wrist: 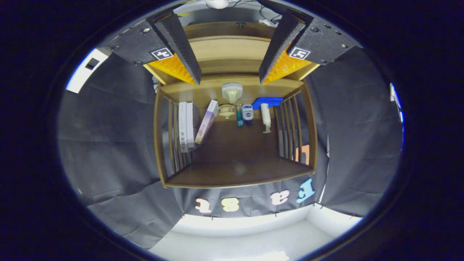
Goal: Pull open the drawer, take out the items inside it, and place them on the countertop above the cabinet.
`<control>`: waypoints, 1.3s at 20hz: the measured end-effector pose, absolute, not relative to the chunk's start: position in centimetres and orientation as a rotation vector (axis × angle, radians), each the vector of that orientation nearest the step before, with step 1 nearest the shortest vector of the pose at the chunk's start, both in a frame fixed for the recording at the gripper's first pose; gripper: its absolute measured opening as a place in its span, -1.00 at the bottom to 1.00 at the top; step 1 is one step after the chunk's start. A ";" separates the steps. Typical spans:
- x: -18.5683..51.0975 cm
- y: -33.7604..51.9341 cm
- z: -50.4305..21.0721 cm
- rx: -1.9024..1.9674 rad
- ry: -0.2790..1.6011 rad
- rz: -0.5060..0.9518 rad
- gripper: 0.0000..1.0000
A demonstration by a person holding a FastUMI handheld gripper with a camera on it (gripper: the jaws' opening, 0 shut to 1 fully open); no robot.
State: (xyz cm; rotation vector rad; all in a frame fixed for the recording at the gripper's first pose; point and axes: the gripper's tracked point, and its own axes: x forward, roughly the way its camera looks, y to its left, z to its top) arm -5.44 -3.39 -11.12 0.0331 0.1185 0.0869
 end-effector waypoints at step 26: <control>-5.0 -0.1 -28.1 -0.025 0.270 0.025 1.00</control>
